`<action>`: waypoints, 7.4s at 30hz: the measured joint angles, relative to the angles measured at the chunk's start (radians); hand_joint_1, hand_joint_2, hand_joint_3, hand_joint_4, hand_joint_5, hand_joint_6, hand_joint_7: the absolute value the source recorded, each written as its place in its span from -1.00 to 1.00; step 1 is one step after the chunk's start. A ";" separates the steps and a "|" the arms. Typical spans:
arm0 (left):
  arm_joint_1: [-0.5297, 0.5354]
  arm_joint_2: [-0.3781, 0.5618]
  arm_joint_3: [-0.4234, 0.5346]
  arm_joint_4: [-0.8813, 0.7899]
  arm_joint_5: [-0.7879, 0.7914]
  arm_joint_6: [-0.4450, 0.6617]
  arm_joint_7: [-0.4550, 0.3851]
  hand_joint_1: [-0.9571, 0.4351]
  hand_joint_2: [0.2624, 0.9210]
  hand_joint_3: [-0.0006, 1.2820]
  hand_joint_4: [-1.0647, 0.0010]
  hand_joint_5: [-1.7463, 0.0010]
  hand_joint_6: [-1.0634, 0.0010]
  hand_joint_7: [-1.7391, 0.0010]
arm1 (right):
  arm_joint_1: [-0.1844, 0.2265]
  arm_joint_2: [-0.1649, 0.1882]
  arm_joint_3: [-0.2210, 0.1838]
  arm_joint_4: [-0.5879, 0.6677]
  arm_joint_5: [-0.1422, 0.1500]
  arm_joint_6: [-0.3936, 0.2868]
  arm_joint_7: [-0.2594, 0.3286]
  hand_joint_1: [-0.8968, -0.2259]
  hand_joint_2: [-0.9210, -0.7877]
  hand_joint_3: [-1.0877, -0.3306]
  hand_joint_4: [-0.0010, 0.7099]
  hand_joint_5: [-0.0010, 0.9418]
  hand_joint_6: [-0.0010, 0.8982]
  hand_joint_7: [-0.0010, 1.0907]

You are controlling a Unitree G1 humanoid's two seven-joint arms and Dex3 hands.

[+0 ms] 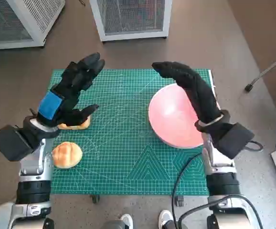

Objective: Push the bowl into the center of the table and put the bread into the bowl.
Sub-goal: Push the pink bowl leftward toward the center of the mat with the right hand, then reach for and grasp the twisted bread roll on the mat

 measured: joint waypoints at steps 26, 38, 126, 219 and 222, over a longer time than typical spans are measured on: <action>0.010 0.003 -0.014 -0.004 0.001 0.007 0.000 -0.52 1.00 -0.39 0.65 1.00 1.00 0.46 | -0.011 -0.009 -0.001 0.016 0.000 -0.019 0.001 -0.25 -1.00 0.06 -0.49 -1.00 -0.71 -0.63; 0.016 0.001 -0.021 -0.017 0.000 0.007 0.000 -0.52 1.00 -0.39 0.65 1.00 1.00 0.47 | -0.011 -0.045 -0.035 0.013 0.026 -0.020 0.017 -0.19 -1.00 -0.01 -0.53 -1.00 -0.74 -0.65; 0.075 -0.011 0.032 -0.066 -0.015 0.033 0.031 -0.51 1.00 -0.44 0.65 1.00 0.93 0.48 | -0.178 0.007 -0.216 0.686 -0.094 0.220 -0.334 -0.09 -1.00 -0.19 -0.54 -0.98 -0.66 -0.67; 0.096 0.499 -0.103 -0.699 0.664 0.968 -0.047 0.39 0.30 -0.99 0.96 1.00 0.74 0.96 | -0.056 0.068 -0.152 -0.017 0.130 -0.025 0.072 -0.29 -1.00 0.00 -0.49 -0.99 -0.66 -0.59; 0.078 0.500 -0.146 -0.672 0.677 0.978 -0.056 0.41 0.31 -0.99 0.95 0.99 0.73 0.96 | -0.053 0.068 -0.149 -0.022 0.138 -0.019 0.068 -0.29 -1.00 0.00 -0.49 -0.99 -0.67 -0.58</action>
